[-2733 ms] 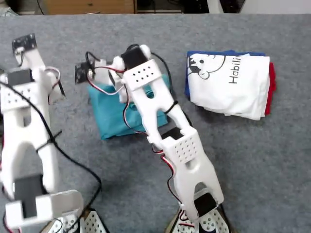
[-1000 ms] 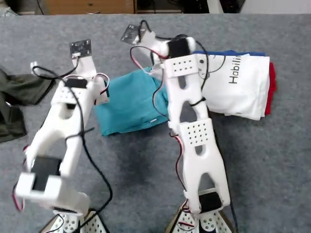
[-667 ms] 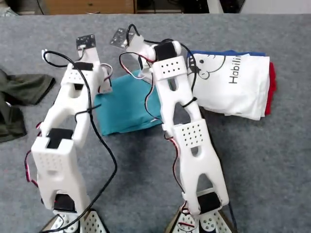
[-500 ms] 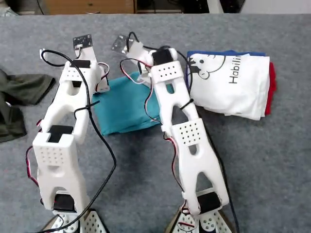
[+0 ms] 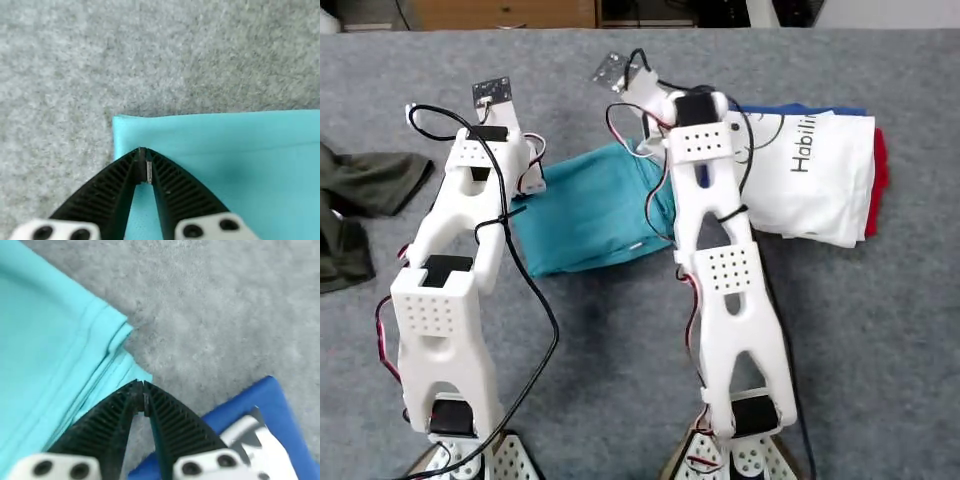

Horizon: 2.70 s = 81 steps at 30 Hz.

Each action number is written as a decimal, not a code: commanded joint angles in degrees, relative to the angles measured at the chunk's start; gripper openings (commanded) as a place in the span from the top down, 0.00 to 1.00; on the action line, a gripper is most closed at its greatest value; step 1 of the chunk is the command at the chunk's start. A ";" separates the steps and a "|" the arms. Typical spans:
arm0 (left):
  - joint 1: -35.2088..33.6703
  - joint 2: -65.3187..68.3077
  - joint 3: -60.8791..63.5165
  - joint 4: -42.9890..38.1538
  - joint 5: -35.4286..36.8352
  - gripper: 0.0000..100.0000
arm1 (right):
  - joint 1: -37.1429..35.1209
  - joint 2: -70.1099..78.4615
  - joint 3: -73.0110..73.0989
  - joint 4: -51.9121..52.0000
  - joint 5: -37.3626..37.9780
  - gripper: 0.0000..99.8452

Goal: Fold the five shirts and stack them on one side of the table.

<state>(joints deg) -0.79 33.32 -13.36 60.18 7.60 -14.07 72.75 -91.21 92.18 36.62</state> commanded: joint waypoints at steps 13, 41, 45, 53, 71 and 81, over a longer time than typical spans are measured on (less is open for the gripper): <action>-0.88 -0.92 -11.69 10.90 -4.92 0.98 | -3.82 -39.87 38.73 9.23 -5.71 1.00; -4.48 5.14 -10.02 3.78 -5.89 0.98 | 0.31 -37.49 63.52 -4.75 -6.07 1.00; -6.07 0.84 -13.01 8.09 -5.98 0.98 | -1.45 -39.52 58.95 -1.23 -5.98 1.00; -5.36 -3.30 -18.64 16.53 -6.07 0.98 | -1.01 -43.38 49.54 9.76 -6.24 1.00; -6.15 2.77 -19.34 19.25 0.97 0.77 | 0.48 -68.62 83.30 6.77 -13.98 0.98; -6.15 8.22 -26.37 22.77 0.97 0.77 | -0.48 -68.09 83.47 1.85 -51.43 0.69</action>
<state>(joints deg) -6.68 41.05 -36.22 82.42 8.04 -14.42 6.99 -7.87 96.22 -4.97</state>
